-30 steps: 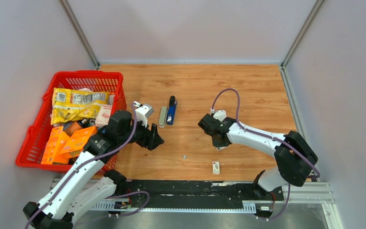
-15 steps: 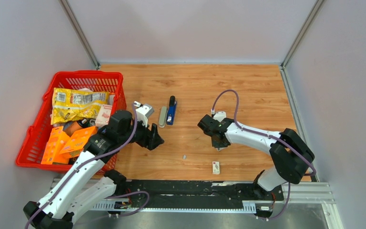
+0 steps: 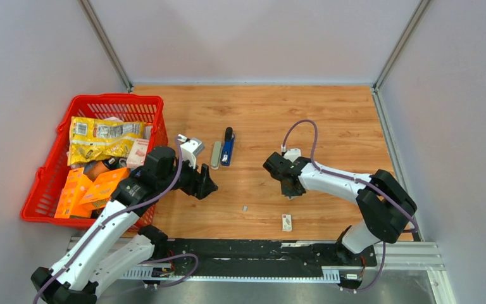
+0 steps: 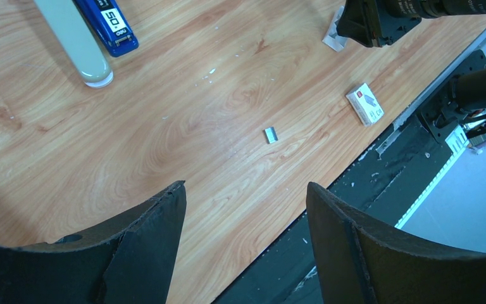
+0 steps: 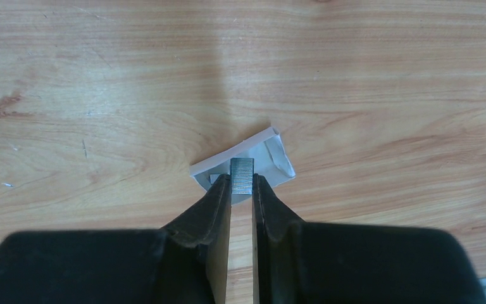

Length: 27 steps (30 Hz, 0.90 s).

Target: Unload the staples from the stapler

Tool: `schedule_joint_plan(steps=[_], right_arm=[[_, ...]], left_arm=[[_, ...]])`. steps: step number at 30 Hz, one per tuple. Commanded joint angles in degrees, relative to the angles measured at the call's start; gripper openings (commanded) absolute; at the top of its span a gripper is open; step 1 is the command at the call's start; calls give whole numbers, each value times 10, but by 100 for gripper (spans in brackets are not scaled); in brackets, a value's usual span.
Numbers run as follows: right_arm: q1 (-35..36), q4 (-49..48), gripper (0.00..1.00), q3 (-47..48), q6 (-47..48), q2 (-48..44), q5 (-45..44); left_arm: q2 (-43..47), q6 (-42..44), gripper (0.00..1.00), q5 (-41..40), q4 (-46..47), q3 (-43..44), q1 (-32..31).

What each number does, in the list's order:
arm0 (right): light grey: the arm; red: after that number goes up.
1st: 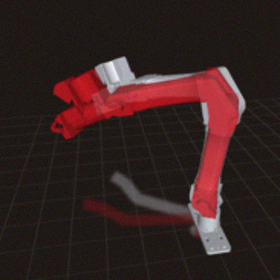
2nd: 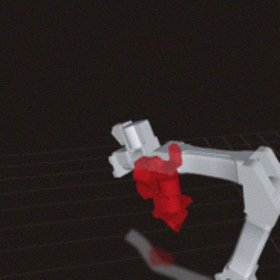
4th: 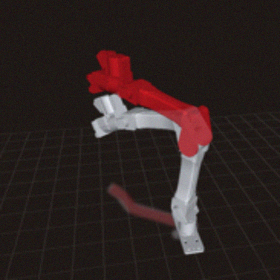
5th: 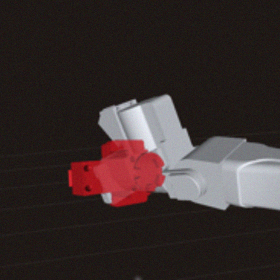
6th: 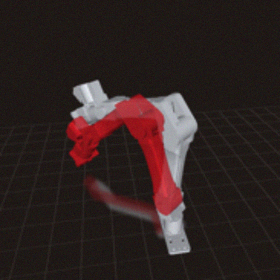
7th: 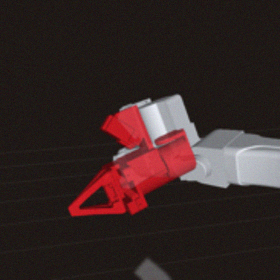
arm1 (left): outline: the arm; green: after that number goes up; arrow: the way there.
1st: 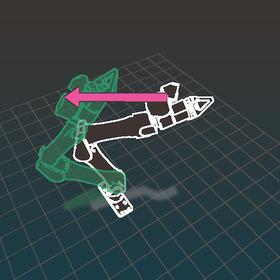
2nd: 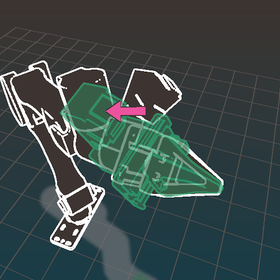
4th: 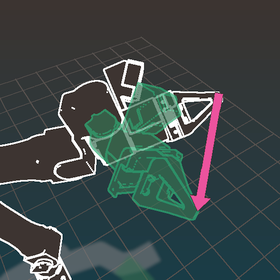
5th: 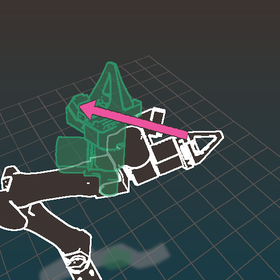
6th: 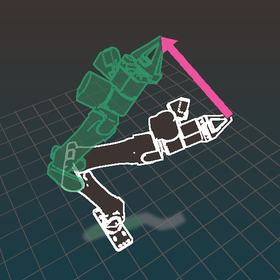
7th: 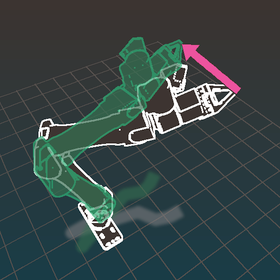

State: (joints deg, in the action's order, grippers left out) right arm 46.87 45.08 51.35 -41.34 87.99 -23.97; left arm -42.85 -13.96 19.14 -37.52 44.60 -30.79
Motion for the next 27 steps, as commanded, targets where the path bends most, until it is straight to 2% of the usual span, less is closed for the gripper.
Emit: schedule_joint_plan(steps=[1,13,18,20,27], right_arm=[[-5,-20,17,-7,-20,3,-7],[-16,-26,19,-11,-51,14,-4],[-15,-26,25,-11,-53,16,0],[-16,-26,32,-11,-53,13,0],[-16,-1,36,6,-55,-4,-16]], left_arm=[[0,10,77,2,8,1,-2],[1,9,77,2,8,1,-2],[3,10,77,3,9,1,-2],[2,10,77,2,8,0,-2],[2,10,77,4,9,0,-2]])
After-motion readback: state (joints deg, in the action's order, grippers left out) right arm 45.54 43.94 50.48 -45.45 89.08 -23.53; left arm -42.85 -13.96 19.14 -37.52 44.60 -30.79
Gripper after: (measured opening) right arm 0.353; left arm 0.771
